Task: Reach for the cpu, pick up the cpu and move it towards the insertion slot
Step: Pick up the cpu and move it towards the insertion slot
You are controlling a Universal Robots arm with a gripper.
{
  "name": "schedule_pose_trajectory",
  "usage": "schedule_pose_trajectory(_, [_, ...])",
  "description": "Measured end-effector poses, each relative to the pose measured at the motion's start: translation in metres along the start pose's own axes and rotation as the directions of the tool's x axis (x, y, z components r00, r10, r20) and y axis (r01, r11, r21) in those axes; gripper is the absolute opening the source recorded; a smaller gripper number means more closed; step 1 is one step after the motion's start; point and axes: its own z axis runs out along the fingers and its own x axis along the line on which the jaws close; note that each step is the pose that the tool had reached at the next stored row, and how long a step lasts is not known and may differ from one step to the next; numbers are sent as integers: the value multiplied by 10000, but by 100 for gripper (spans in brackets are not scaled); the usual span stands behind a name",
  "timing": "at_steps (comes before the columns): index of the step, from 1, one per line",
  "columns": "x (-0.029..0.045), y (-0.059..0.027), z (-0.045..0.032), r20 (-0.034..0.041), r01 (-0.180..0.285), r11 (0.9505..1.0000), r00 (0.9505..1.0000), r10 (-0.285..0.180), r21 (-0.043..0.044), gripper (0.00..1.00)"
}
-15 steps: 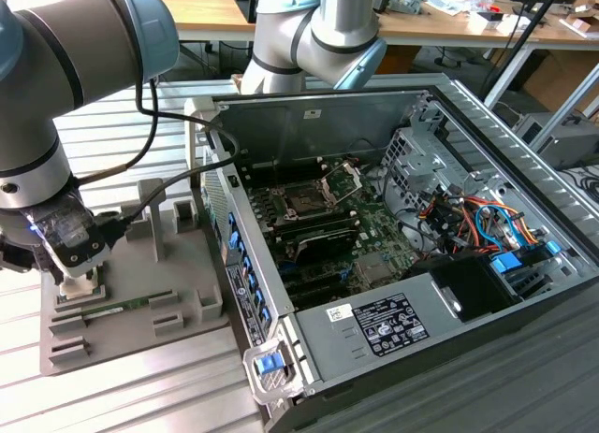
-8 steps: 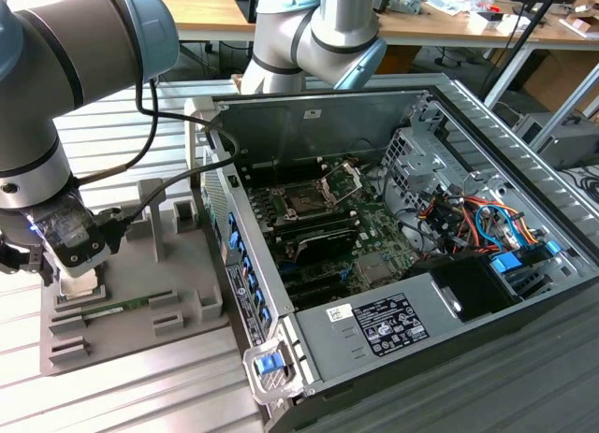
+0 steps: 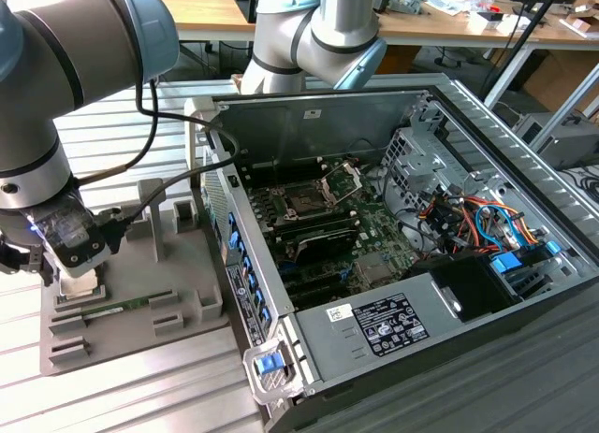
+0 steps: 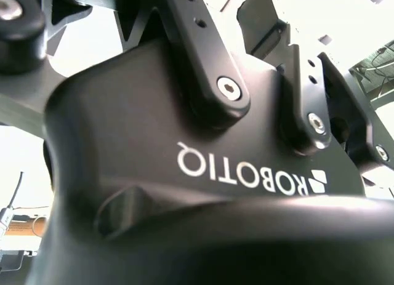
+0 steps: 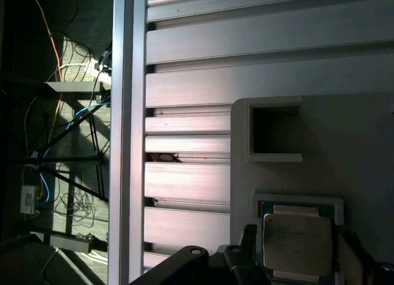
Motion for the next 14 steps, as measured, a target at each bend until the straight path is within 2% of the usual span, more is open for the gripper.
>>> schedule_pose_trajectory(14, [0, -4, 61, 0, 0, 10000, 10000, 0, 0, 60])
